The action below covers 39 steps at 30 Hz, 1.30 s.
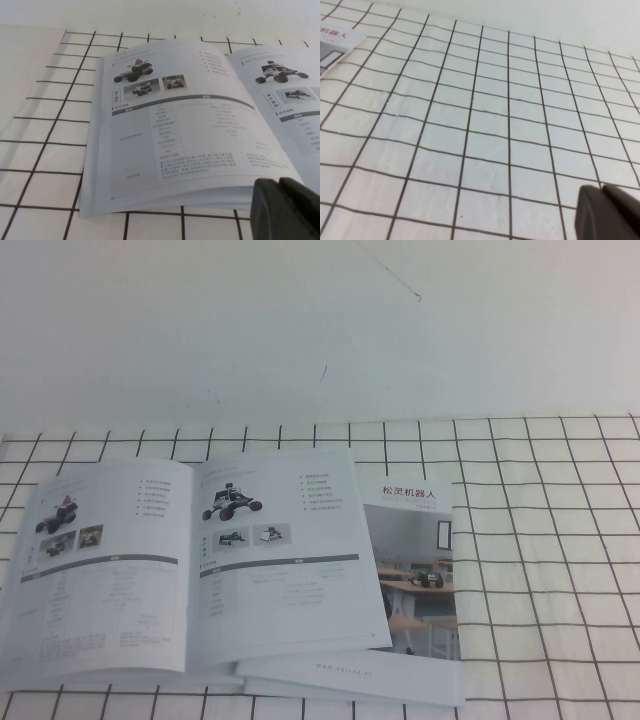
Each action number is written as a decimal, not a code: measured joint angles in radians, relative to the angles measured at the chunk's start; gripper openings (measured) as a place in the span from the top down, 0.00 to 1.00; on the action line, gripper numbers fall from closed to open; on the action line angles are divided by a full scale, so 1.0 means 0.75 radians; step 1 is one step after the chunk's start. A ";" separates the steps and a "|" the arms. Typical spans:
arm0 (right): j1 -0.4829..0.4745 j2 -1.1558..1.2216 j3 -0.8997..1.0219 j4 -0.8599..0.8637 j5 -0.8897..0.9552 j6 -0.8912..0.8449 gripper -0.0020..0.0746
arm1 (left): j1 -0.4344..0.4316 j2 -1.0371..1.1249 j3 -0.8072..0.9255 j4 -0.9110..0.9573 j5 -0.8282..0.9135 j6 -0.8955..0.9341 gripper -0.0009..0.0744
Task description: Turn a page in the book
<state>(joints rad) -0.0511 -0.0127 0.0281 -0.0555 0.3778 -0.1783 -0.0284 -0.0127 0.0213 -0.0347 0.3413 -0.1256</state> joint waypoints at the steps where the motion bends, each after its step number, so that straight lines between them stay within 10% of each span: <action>1: 0.000 0.000 0.000 0.000 0.000 0.000 0.98 | 0.000 0.000 0.000 0.000 0.000 0.000 0.99; 13: 0.000 0.000 0.000 0.000 0.000 0.000 0.98 | 0.000 0.000 0.005 -0.098 -0.062 0.000 0.99; 31: 0.000 0.000 0.000 -0.050 -0.008 -0.023 0.98 | 0.000 0.000 0.008 -0.150 -1.023 -0.387 0.99; 39: 0.000 0.000 0.000 -0.056 -0.196 -0.024 0.98 | 0.000 0.000 0.008 -0.150 -1.106 -0.415 0.99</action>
<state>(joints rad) -0.0511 -0.0127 0.0281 -0.0977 0.2306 -0.1967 -0.0284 -0.0127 0.0275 -0.1474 -0.4881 -0.4367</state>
